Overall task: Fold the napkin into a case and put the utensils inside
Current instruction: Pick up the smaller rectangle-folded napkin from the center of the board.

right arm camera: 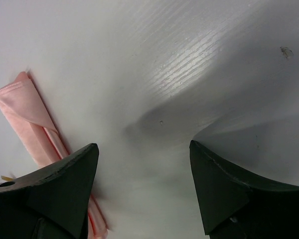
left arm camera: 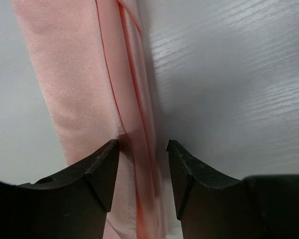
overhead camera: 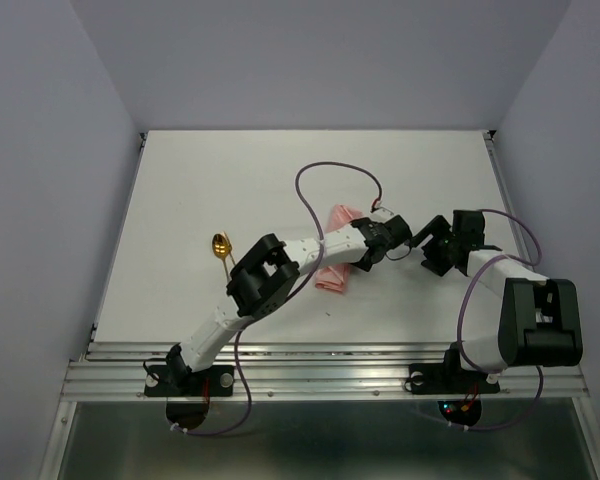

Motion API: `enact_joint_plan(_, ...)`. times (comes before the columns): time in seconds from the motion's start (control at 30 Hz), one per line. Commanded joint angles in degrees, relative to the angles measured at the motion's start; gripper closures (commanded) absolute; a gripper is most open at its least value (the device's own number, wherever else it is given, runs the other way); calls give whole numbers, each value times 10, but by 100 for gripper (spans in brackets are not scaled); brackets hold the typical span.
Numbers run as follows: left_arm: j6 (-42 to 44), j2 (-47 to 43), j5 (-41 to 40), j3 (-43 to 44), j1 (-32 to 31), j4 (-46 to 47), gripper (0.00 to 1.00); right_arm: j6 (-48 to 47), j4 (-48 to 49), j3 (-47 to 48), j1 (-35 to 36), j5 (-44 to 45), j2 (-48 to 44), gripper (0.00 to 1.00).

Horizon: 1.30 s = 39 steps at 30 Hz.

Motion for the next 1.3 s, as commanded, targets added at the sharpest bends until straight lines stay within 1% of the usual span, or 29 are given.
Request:
enact_joint_plan(0.0,-3,6,-27,28,-8,-5,46,-12,2,9,-4,-3,4,21)
enact_joint_plan(0.1,-4,13,-40,31,-8,-10,49,-11,2,9,-4,-3,3,21)
enact_joint_plan(0.27,-4,27,-66,34,-8,-23,58,-12,2,8,-4,-3,4,20)
enact_joint_plan(0.3,-2,27,-68,33,-8,-23,59,-12,2,8,-4,-4,4,20)
enact_joint_plan(0.37,1,29,-70,31,-5,-23,62,-13,3,7,-4,-2,4,20)
enact_joint_plan(0.47,9,26,-65,23,0,-17,73,-11,2,5,-4,-2,1,21)
enact_joint_plan(0.57,24,13,-44,7,10,2,89,-10,3,4,-4,-1,-2,20)
enact_joint_plan(0.6,29,8,-38,-2,12,8,100,-9,2,3,-4,-1,-2,20)
enact_joint_plan(0.7,57,-22,5,-25,18,43,100,-9,2,2,-4,0,-2,20)
enact_joint_plan(0.73,66,-40,41,-32,21,52,100,-9,2,2,-4,1,-3,21)
enact_joint_plan(0.8,90,-59,75,-46,27,79,100,-9,2,3,-4,1,-4,20)
enact_joint_plan(0.83,98,-75,119,-51,30,86,100,-8,2,3,-4,0,-5,21)
enact_joint_plan(0.9,113,-92,163,-67,36,109,100,-8,2,4,-4,0,-5,20)
enact_joint_plan(0.93,116,-109,211,-73,44,116,100,-7,2,4,-4,1,-6,20)
enact_joint_plan(1.0,119,-123,257,-84,54,138,100,-7,2,4,-4,1,-8,20)
enact_joint_plan(1.03,123,-135,309,-96,62,151,100,-7,2,5,-4,2,-9,20)
enact_joint_plan(1.2,127,-154,427,-122,87,185,100,-7,2,9,-4,5,-29,20)
enact_joint_plan(1.23,124,-157,475,-132,92,199,100,-6,1,10,-4,5,-34,20)
enact_joint_plan(1.27,123,-159,496,-136,97,206,100,-6,-1,11,-4,5,-39,21)
